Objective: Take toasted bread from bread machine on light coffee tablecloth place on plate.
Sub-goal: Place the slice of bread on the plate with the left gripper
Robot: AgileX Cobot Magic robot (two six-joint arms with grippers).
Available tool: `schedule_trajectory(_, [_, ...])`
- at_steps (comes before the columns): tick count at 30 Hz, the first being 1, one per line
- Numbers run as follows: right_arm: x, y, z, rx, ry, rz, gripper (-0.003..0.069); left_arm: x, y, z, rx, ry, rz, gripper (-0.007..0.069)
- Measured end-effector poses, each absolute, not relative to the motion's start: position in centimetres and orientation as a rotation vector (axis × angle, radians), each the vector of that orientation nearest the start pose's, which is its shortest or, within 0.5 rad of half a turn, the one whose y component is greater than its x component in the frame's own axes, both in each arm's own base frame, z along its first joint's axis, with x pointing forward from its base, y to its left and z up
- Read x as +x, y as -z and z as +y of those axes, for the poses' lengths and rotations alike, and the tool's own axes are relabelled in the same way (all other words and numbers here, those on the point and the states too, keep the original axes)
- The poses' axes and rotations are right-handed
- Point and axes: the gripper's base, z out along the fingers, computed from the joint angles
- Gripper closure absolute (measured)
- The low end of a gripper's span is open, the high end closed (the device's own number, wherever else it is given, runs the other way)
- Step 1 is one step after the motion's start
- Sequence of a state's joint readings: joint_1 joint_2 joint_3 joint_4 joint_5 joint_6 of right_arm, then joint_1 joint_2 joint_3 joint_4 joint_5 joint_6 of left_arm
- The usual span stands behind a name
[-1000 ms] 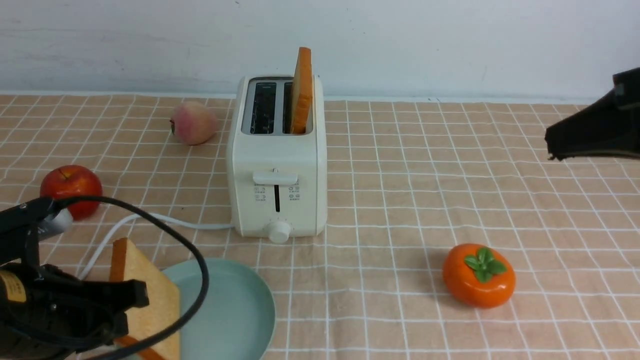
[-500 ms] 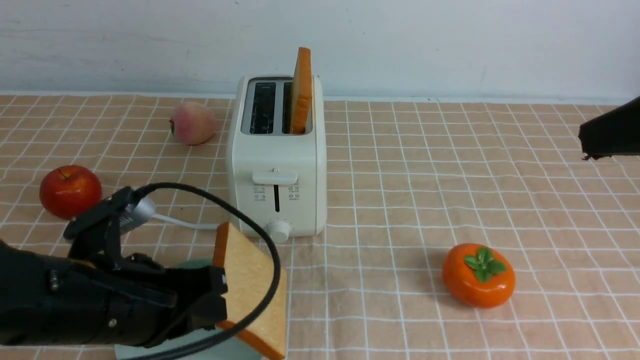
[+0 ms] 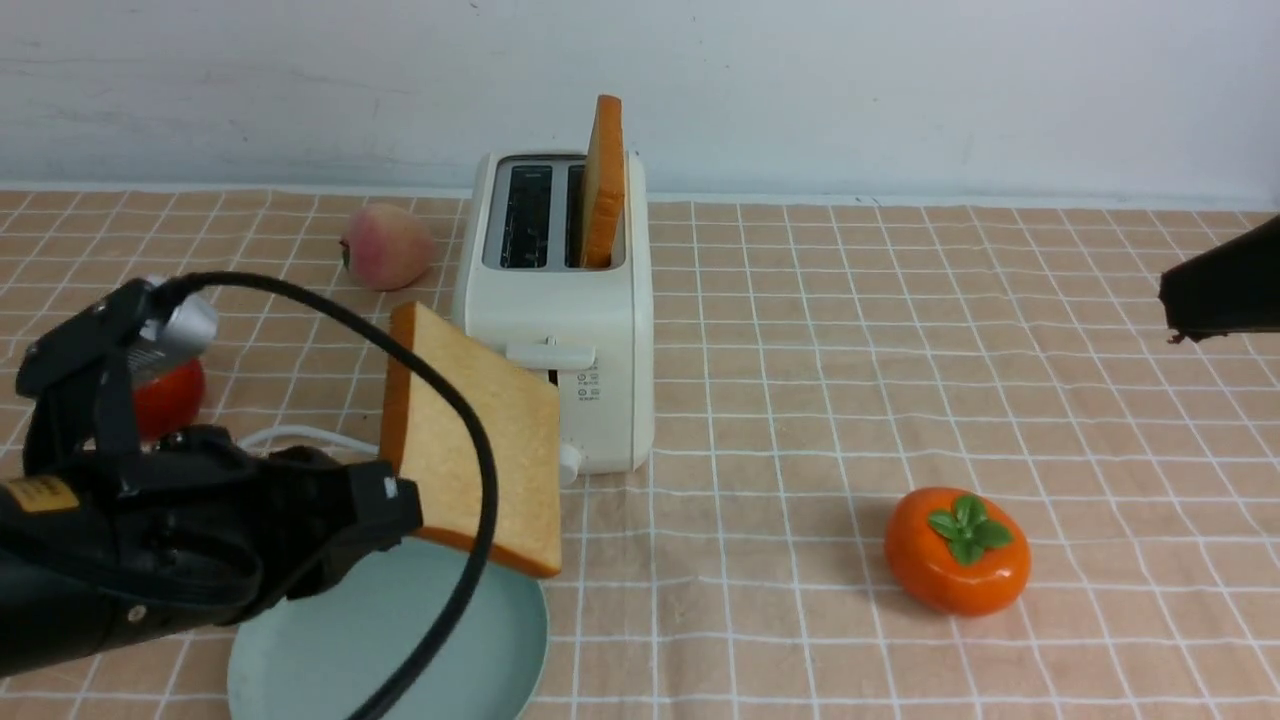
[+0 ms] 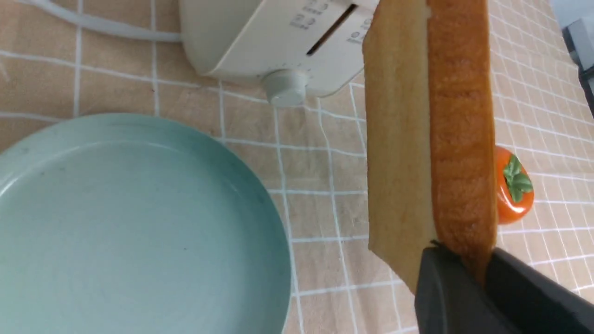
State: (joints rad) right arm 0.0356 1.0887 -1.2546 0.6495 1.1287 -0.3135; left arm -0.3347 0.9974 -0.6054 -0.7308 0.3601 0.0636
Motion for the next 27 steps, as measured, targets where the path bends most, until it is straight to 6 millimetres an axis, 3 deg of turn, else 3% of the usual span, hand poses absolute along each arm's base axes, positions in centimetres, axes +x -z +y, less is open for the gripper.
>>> schedule_trajectory(9, [19.1, -42.0, 5.7, -0.333, -0.701, 2.288, 0.0587, 18.1, -22.4, -7.6, -0.381, 0.626, 2.453, 0.0569])
schedule_trajectory(21, [19.1, -42.0, 5.7, -0.334, -0.703, 2.289, 0.058, 18.7, -20.2, -7.6, -0.388, 0.531, 2.574, 0.0547])
schedule_trajectory(26, [19.1, -42.0, 5.7, -0.334, -0.703, 2.289, 0.0575, 18.5, -19.8, -7.2, -0.26, 0.418, 2.632, 0.0342])
schedule_trajectory(27, [19.1, -42.0, 5.7, -0.334, -0.703, 2.289, 0.0573, 18.4, -19.9, -7.0, -0.21, 0.37, 2.669, 0.0253])
